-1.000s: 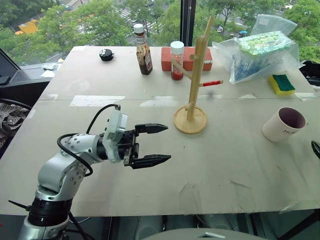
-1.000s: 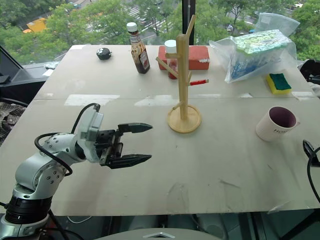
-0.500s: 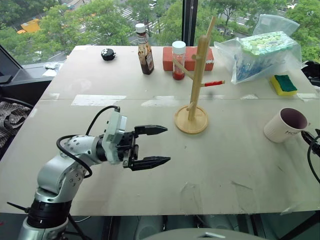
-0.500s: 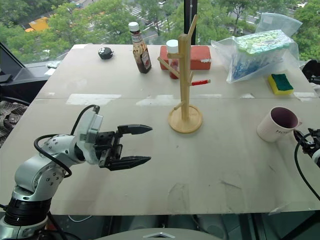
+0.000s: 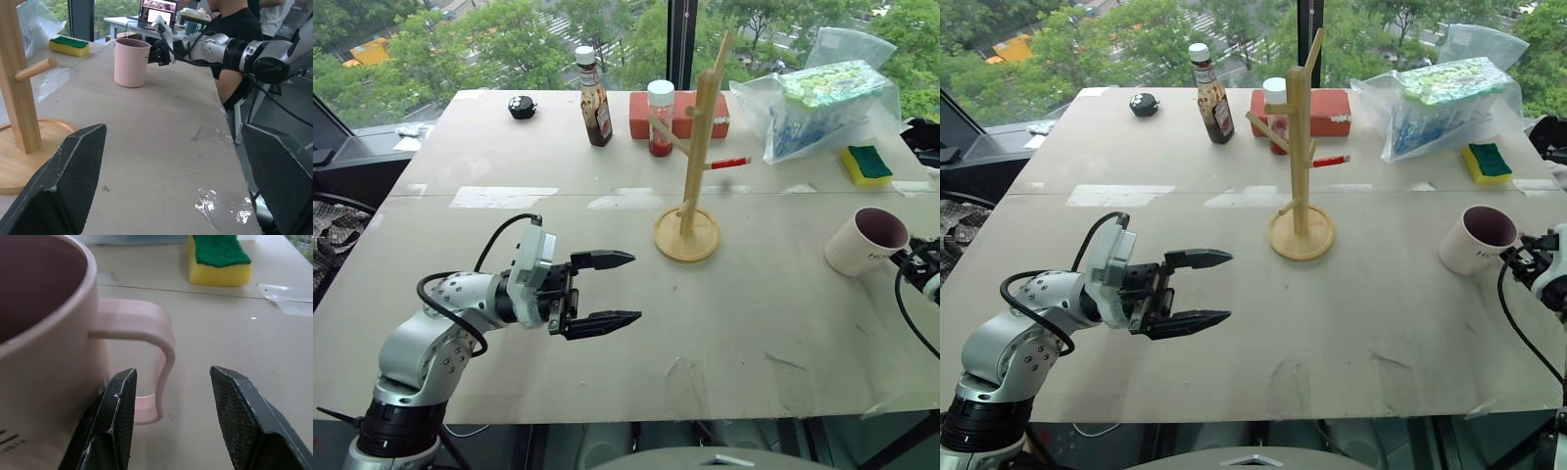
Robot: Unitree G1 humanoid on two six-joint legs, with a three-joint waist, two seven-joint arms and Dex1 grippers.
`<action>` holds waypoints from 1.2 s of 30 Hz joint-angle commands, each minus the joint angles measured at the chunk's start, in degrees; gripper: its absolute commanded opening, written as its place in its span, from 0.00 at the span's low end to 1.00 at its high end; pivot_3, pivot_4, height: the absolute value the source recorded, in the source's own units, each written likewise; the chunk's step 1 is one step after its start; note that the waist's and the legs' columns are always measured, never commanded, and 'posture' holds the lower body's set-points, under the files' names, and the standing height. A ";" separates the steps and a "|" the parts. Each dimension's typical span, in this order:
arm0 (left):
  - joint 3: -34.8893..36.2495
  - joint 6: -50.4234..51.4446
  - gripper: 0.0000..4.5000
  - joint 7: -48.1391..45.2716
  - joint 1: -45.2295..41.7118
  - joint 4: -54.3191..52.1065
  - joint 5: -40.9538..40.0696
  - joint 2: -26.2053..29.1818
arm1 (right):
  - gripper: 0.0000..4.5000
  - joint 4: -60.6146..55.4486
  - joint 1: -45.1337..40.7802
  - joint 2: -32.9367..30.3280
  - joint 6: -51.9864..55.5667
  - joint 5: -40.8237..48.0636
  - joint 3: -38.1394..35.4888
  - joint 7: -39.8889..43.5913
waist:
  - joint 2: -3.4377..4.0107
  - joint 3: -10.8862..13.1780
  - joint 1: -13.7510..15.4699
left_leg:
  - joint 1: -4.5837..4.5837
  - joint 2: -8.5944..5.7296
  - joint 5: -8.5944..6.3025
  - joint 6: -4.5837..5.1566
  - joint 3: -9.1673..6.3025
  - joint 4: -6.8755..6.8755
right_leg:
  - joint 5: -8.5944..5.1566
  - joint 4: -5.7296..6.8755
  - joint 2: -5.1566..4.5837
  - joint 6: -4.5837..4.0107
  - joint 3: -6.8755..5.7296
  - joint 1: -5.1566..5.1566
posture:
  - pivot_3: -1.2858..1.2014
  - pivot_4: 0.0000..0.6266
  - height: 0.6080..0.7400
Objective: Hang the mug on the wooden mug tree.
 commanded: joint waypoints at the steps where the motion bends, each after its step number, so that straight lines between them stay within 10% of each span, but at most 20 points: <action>1: 1.46 -0.75 1.00 -0.06 -0.13 -1.54 -0.84 0.79 | 0.46 3.82 -3.36 -0.04 -3.80 -0.53 0.74 1.31 | 0.02 0.01 0.00 | 0.00 0.00 0.00 0.00 0.00 0.00 | 0.00 0.00 -0.01 0.00 -0.01 0.00 | 0.52 0.24 1.00; 6: 2.11 -0.37 1.00 0.43 0.20 -1.73 -1.40 0.59 | 0.01 7.33 -6.34 0.40 -6.77 -0.60 1.94 2.79 | 0.03 0.02 0.05 | -0.03 0.01 0.00 -0.01 0.00 0.00 | 0.00 -0.02 -0.02 0.00 -0.01 -0.01 | 0.52 0.24 1.00; 24: 6.69 -8.02 1.00 0.63 3.18 5.84 -1.64 -6.10 | 0.01 -35.45 2.58 -3.55 3.29 3.34 5.33 6.25 | 0.13 0.08 0.11 | -0.04 0.07 0.00 -0.01 0.00 -0.01 | 0.00 0.00 -0.07 0.01 -0.03 -0.06 | 0.52 0.24 1.00; 36: 15.87 -7.68 1.00 -6.34 7.57 7.06 -10.19 -4.45 | 0.01 -43.05 -16.79 -11.03 15.87 2.16 18.71 10.80 | 0.11 0.18 0.04 | -0.10 0.06 -0.01 0.01 -0.06 -0.03 | 0.00 -0.03 -0.08 -0.01 -0.13 -0.12 | 0.52 0.24 1.00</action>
